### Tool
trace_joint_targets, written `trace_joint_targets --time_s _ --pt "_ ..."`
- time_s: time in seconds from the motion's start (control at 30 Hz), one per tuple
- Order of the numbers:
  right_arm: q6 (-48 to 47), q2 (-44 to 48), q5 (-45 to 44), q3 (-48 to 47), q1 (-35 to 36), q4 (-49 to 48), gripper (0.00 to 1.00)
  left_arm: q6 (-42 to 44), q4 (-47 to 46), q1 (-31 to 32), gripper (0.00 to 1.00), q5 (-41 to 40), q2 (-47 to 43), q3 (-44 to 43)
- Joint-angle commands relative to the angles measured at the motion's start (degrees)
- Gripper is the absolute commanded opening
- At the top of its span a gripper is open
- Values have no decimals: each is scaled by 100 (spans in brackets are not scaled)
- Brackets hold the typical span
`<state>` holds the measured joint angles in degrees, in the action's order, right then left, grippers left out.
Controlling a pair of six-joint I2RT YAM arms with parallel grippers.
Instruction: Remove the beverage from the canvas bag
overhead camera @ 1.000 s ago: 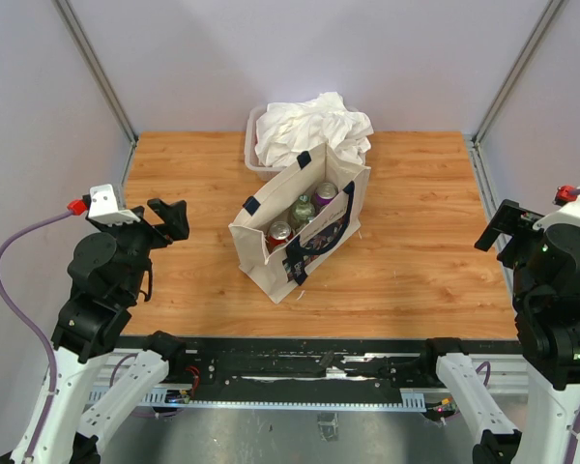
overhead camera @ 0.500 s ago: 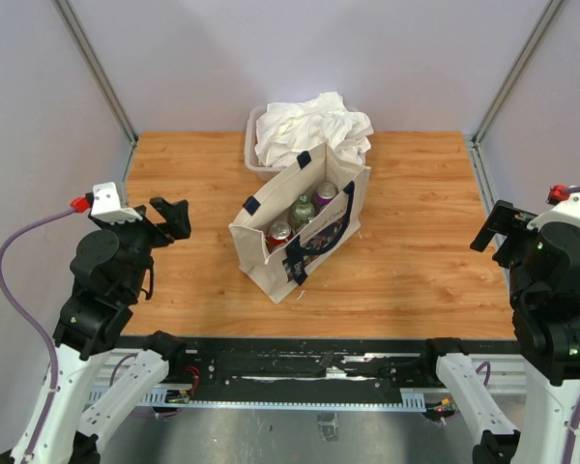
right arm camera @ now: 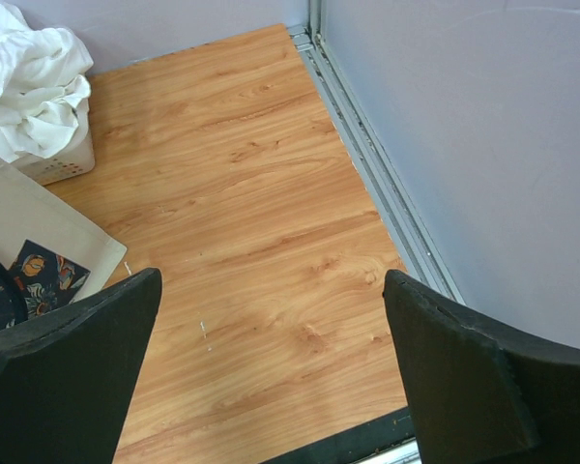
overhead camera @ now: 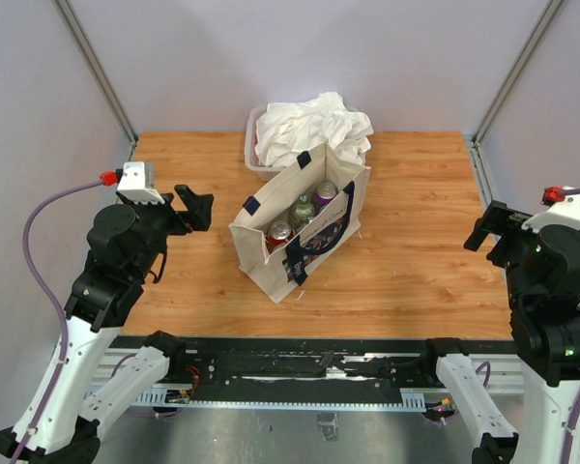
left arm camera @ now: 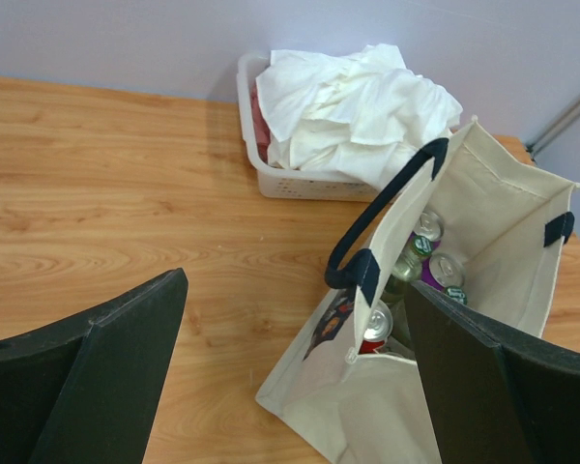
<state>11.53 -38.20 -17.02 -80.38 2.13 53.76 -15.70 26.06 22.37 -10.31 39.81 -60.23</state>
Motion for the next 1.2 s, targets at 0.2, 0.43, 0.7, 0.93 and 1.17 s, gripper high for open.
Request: trace_joint_targets --time_s 0.2,0.43,0.7,0.93,1.17 --pt "-3 -492 862 -136 59 -304 98 -244 -585 46 100 584 149 -13" --pt "407 -918 1874 -305 63 -414 98 -343 -689 40 100 831 546 -39" --pt "789 -1206 2287 -362 545 -689 90 -671 -1116 41 99 1112 779 424" --pt "680 -2119 53 -806 3355 -659 94 -688 -1186 39 99 1118 1024 366" --pt "366 -3625 -1089 -1680 4704 -576 91 -674 -1461 40 100 1489 1371 395"
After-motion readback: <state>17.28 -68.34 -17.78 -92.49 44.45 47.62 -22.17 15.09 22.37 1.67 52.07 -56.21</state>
